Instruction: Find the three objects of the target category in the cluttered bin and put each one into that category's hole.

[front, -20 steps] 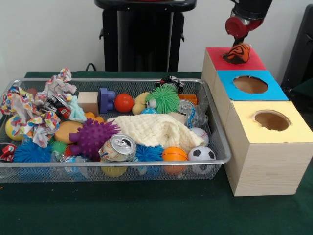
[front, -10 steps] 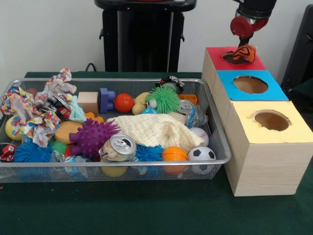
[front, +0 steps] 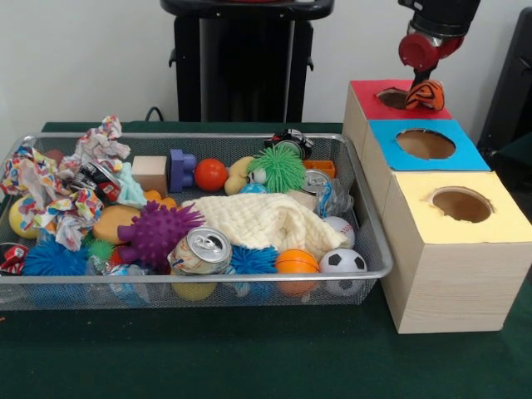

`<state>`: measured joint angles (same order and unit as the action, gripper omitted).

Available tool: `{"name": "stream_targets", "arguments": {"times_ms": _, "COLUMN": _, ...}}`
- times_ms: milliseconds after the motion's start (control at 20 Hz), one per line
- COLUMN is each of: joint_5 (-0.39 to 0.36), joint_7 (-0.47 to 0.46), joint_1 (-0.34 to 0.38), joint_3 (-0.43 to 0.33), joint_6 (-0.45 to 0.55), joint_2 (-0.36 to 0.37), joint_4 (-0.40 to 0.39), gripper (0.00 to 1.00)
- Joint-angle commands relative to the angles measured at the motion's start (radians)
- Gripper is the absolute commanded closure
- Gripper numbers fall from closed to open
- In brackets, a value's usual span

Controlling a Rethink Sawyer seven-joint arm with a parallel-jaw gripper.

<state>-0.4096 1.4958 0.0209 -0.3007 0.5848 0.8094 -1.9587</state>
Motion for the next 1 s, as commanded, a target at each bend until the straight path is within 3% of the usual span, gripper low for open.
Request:
{"name": "stream_targets", "arguments": {"times_ms": 50, "joint_5": -0.062, "joint_7": 0.057, "joint_1": 0.025, "joint_3": -0.018, "joint_6": -0.111, "joint_2": -0.151, "joint_4": 0.173, "gripper": 1.00}}
{"name": "stream_targets", "arguments": {"times_ms": 1000, "joint_5": -0.116, "joint_7": -0.077, "joint_1": 0.135, "joint_3": -0.085, "joint_6": -0.014, "joint_2": -0.129, "joint_4": 0.206, "gripper": 1.00}}
